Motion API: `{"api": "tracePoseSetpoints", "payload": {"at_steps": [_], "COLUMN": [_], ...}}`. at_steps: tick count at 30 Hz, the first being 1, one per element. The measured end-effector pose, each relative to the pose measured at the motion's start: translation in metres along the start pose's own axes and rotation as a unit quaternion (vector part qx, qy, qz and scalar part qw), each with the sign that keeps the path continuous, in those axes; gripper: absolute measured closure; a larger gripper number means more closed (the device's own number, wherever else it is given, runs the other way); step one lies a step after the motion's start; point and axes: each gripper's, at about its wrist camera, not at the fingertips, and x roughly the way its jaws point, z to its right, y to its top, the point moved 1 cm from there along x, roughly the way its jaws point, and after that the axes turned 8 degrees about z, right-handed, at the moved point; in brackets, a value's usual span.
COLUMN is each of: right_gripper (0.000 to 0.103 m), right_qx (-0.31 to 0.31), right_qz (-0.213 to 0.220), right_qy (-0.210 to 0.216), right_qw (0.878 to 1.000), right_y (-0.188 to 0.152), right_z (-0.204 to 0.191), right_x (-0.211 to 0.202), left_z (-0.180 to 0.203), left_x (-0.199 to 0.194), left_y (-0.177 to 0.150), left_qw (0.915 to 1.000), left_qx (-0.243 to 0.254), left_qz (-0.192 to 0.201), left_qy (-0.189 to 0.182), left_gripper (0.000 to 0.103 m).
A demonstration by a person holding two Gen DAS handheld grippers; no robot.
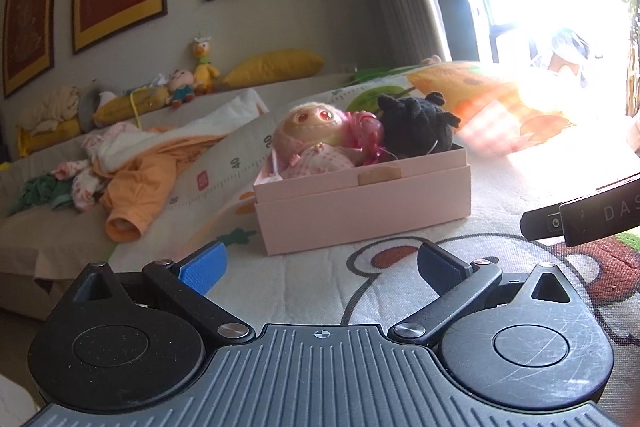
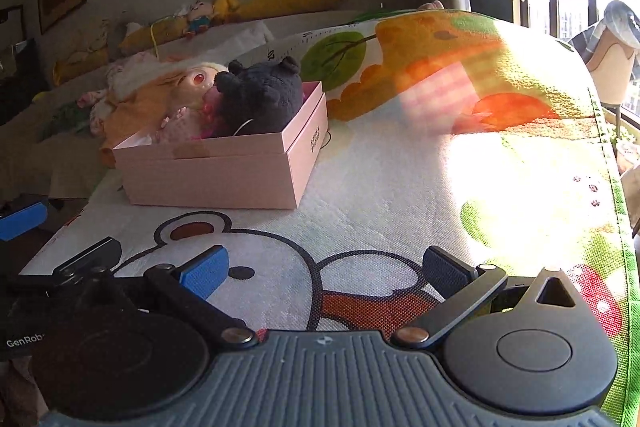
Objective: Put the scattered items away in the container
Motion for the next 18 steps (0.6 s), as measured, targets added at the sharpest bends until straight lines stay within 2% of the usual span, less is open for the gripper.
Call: {"api": "tracePoseSetpoints", "payload": {"at_steps": [10,18], "right_gripper": [0.000,0.000], "right_qx": [-0.039,-0.047], "right_qz": [0.015,0.007], "right_qy": [-0.007,-0.010], "right_qw": [0.999,0.999], "right_y": [-0.002,-0.001], "right_z": [-0.012,-0.014], "right_x": [-0.005,-0.002], "left_z": [-0.011,-0.018], "left_x": [0.003,0.001], "left_y": [-0.002,-0.003], "left_qw": [0.9992,0.9981], "left_qx": [-0.036,-0.061], "left_qz": [-0.018,-0.012], "left_qy": [-0.002,0.001], "left_gripper": [0.000,0.000]}}
